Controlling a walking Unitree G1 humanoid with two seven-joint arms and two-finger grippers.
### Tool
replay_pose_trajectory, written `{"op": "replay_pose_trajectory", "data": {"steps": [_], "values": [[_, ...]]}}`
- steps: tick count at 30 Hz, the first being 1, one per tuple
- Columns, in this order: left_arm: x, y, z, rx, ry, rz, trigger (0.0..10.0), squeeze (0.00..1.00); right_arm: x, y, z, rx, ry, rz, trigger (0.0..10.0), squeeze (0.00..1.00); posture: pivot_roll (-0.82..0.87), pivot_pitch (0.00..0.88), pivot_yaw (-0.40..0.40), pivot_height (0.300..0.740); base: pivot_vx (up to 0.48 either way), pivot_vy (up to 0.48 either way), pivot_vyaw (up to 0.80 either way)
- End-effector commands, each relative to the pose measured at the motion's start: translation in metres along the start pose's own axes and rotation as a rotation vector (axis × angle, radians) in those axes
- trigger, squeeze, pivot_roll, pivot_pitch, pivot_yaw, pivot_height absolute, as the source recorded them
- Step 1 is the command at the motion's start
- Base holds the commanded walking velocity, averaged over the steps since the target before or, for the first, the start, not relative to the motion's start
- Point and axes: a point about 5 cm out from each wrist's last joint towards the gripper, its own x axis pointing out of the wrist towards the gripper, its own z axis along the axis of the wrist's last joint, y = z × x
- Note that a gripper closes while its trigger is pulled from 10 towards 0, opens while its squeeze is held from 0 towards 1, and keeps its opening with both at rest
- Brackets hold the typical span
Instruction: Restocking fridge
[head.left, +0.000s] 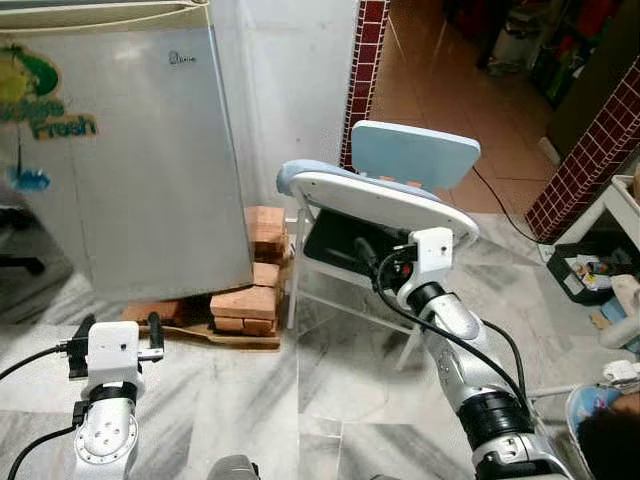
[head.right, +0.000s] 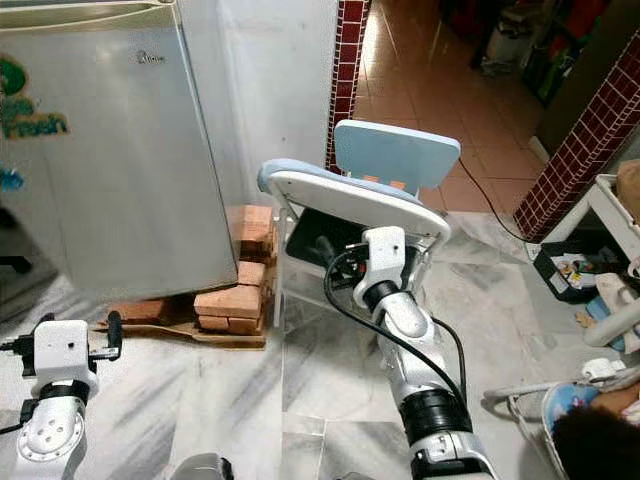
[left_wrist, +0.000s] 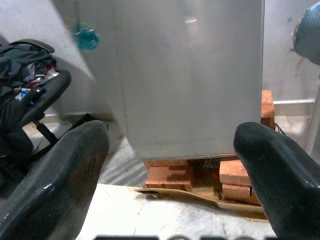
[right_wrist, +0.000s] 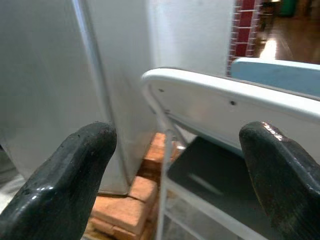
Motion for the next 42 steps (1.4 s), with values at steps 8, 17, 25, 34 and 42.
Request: {"op": "replay_pose_trajectory", "data": {"steps": [8,17,25,34,42], "values": [[0.000,-0.012,0.015,-0.048,-0.048,-0.110,10.0,0.00,-0.014,-0.022,-0.010,-0.017,0.023,-0.134,10.0,0.00,0.05,0.033,-0.013,0.735,0.000,0.480,0.00],[0.001,-0.020,0.017,-0.091,-0.049,-0.147,10.0,0.00,-0.016,-0.023,-0.014,-0.015,0.029,-0.156,10.0,0.00,0.05,0.018,-0.013,0.735,0.000,0.480,-0.55],[0.004,-0.023,0.020,-0.104,-0.054,-0.151,10.0,0.00,-0.016,-0.021,-0.016,-0.015,0.032,-0.158,10.0,0.00,0.05,0.014,-0.006,0.735,0.000,0.480,-0.79],[0.005,-0.028,0.021,-0.116,-0.050,-0.168,10.0,0.00,-0.014,-0.020,-0.017,-0.004,0.039,-0.138,10.0,0.00,0.04,0.013,-0.005,0.735,0.000,0.480,-0.16],[0.004,-0.031,0.019,-0.145,-0.040,-0.175,10.0,0.00,-0.017,-0.022,-0.023,-0.013,0.081,-0.147,10.0,0.00,0.05,0.015,-0.009,0.735,0.000,0.480,0.00]]}}
